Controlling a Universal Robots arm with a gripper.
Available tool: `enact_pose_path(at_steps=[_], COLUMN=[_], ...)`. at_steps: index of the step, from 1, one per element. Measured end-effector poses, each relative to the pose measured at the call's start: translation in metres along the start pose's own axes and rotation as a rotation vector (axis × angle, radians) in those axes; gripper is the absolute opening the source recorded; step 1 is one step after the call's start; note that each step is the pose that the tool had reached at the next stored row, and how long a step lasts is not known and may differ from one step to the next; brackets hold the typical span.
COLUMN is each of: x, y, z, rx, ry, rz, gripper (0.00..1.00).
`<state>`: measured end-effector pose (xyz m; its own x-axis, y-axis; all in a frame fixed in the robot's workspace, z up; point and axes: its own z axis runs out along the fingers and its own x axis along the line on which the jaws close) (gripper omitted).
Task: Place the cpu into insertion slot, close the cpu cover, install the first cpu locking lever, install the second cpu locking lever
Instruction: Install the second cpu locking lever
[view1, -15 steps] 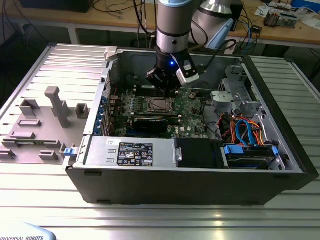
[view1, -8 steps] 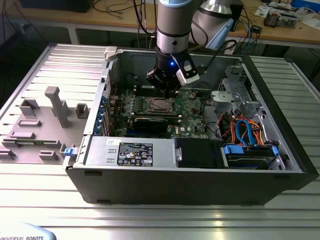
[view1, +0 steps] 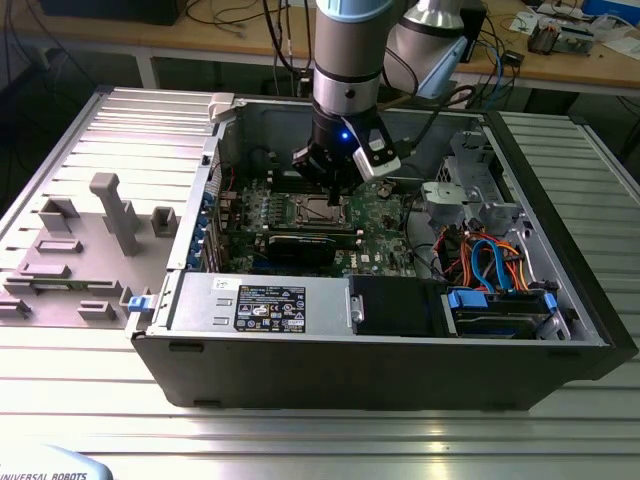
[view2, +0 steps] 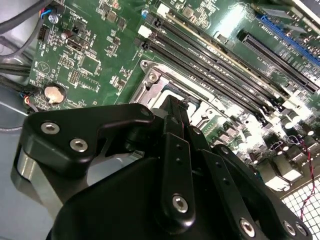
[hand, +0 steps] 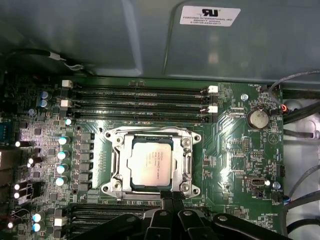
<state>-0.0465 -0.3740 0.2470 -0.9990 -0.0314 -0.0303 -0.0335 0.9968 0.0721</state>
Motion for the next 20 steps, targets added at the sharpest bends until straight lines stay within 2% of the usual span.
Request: enact_pose_path(at_steps=[14, 15, 17, 20], x=[0.0000, -0.0001, -0.0008, -0.0015], y=[-0.0004, -0.0005, -0.0005, -0.0006], z=[0.0000, -0.0001, -0.0001, 0.0000], rx=[0.0000, 0.0001, -0.0005, -0.0010], ry=[0.0000, 0.0025, 0.0220, 0.0301], rz=[0.000, 0.000, 0.001, 0.002], gripper=[0.11, 0.11, 0.11, 0.11])
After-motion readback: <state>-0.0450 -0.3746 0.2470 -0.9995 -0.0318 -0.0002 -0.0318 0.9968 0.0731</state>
